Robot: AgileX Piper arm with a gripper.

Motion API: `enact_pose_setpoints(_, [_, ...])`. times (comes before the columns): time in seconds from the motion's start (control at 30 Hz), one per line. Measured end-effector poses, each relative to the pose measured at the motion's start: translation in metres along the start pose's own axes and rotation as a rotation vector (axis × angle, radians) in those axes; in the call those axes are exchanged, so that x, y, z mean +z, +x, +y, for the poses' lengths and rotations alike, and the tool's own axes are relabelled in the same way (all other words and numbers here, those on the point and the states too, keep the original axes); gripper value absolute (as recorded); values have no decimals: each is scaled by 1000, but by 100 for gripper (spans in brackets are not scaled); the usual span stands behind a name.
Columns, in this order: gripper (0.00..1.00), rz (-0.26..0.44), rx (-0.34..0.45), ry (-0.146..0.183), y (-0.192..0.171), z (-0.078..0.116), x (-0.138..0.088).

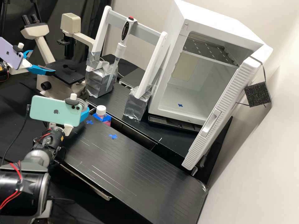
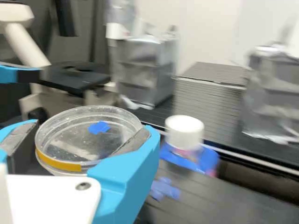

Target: Move the petri dish to the bench

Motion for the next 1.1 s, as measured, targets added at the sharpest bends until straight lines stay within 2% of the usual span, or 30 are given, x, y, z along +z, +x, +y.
enact_pose_setpoints(0.13, [0,-67,58,-3,-7,7,16])
enact_pose_setpoints(0.23, [0,-120,105,17,-13,13,30])
enact_pose_setpoints(0.4, [0,-190,140,50,-20,17,48])
enact_pose_setpoints(0.43, [0,-193,146,52,-22,18,50])
enact_pose_setpoints(0.47, [0,-195,142,40,-24,17,52])
enact_pose_setpoints(0.67, [0,-227,184,49,-31,26,63])
enact_pose_setpoints(0.73, [0,-225,186,40,-34,28,64])
enact_pose_setpoints(0.8, [0,-238,209,51,-39,33,67])
enact_pose_setpoints(0.83, [0,-244,208,45,-41,34,68])
enact_pose_setpoints(0.87, [0,-262,224,62,-46,37,71])
enact_pose_setpoints(0.97, [0,-307,266,40,-55,42,76])
enact_pose_setpoints(1.1, [0,-325,293,19,-60,44,76])
